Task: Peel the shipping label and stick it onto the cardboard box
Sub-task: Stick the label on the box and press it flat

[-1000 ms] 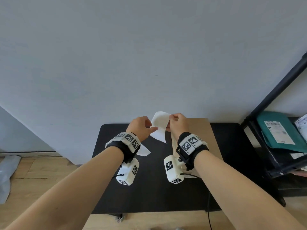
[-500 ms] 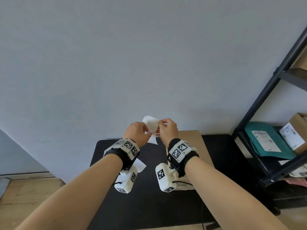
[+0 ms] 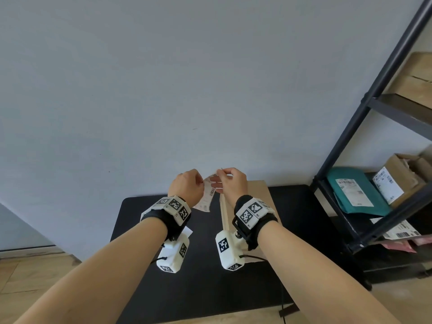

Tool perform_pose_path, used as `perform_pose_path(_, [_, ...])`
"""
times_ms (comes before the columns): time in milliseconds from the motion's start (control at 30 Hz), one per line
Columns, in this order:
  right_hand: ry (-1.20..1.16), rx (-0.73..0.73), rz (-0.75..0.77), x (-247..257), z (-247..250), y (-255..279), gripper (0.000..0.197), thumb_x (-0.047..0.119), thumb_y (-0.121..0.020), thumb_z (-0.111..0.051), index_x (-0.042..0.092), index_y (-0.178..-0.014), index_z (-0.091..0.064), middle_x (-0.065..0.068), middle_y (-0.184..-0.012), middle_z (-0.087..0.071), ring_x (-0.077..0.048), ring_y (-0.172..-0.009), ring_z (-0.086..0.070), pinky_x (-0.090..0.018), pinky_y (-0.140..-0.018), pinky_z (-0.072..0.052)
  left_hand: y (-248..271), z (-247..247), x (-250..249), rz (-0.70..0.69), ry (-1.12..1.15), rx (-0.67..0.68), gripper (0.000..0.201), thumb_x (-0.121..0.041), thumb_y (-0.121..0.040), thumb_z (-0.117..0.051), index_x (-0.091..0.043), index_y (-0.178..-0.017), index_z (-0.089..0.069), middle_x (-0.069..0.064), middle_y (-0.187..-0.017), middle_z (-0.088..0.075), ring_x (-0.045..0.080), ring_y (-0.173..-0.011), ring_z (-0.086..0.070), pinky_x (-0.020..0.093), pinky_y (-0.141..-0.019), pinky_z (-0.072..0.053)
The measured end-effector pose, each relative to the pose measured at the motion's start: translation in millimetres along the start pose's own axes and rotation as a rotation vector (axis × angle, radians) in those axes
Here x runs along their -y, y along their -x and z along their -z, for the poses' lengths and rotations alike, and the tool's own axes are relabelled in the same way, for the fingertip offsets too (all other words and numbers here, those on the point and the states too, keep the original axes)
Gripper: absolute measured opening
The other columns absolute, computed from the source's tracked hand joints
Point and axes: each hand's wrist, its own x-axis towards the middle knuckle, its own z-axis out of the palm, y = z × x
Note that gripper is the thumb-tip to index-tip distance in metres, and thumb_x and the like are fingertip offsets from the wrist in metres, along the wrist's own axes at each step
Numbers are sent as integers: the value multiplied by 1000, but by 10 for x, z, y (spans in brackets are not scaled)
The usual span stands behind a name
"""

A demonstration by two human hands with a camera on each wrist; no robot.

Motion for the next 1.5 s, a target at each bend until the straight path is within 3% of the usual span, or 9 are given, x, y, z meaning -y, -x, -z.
perform_pose_path(100, [-6,8,8,-11,214,-48,23,23,-91,-60,2,-101,-62,-5,-82,-68,-12,-66,-66,-20,-56,-55,-55,-43,-75,54,159,34,14,-13,-86,-61,-5,-96,-68,9,-96,-71,19,-81,-58,27,-70,-44])
perform_pose_path(267, [150,-10,-46,-170,565,-191,26,27,-87,-65,7,-104,-62,-8,-105,-69,-22,-93,-66,-37,-85,-57,-99,-192,-159,155,379,104,17,-3,-84,-65,-15,-72,-61,10,-88,-65,32,-94,-67,42,-87,-57])
perform_pose_path(433, [257,109,-197,-405,863,-251,26,24,-86,-67,8,-107,-61,3,-92,-59,-18,-92,-59,-33,-88,-52,-40,-472,-238,188,486,173,27,4,-85,-64,-17,-69,-56,10,-83,-65,30,-87,-65,43,-82,-59])
perform_pose_path(567, [237,218,-310,-557,1052,-283,7,8,-86,-66,8,-91,-61,-9,-96,-62,-17,-74,-60,-22,-64,-52,-1,-692,-336,223,527,202,23,6,-85,-63,-13,-73,-57,11,-82,-62,29,-87,-63,37,-79,-59])
perform_pose_path(667, [231,234,-327,-682,1189,-339,20,1,-84,-67,13,-72,-57,-10,-89,-65,-16,-68,-61,-17,-54,-50,30,-863,-384,233,458,222,23,2,-83,-66,-17,-75,-57,7,-82,-63,27,-82,-63,41,-87,-57])
perform_pose_path(767, [266,241,-335,-796,1290,-388,21,1,-81,-70,13,-71,-57,-7,-80,-64,-10,-57,-56,-13,-43,-43,68,-1017,-424,237,384,216,15,0,-81,-68,-11,-89,-61,-6,-74,-58,22,-81,-60,31,-75,-55])
perform_pose_path(833, [294,245,-320,-875,1338,-419,14,3,-79,-72,10,-80,-60,-10,-89,-67,-11,-61,-58,-18,-51,-45,91,-1114,-448,255,372,209,20,-1,-81,-69,-6,-99,-64,-7,-74,-56,19,-81,-59,25,-69,-53])
perform_pose_path(1000, [373,267,-295,-1023,1411,-462,20,10,-76,-77,15,-86,-60,-7,-96,-68,-24,-90,-69,-40,-86,-57,121,-1340,-470,365,345,194,41,-1,-78,-73,-3,-116,-57,-5,-75,-57,19,-84,-60,33,-85,-54])
perform_pose_path(1500, [600,279,-220,-1031,1368,-465,27,18,-77,-75,14,-99,-59,-5,-102,-70,-19,-91,-67,-33,-81,-56,131,-1497,-499,412,313,119,54,-2,-77,-74,-8,-125,-48,-3,-76,-60,16,-82,-60,26,-75,-45])
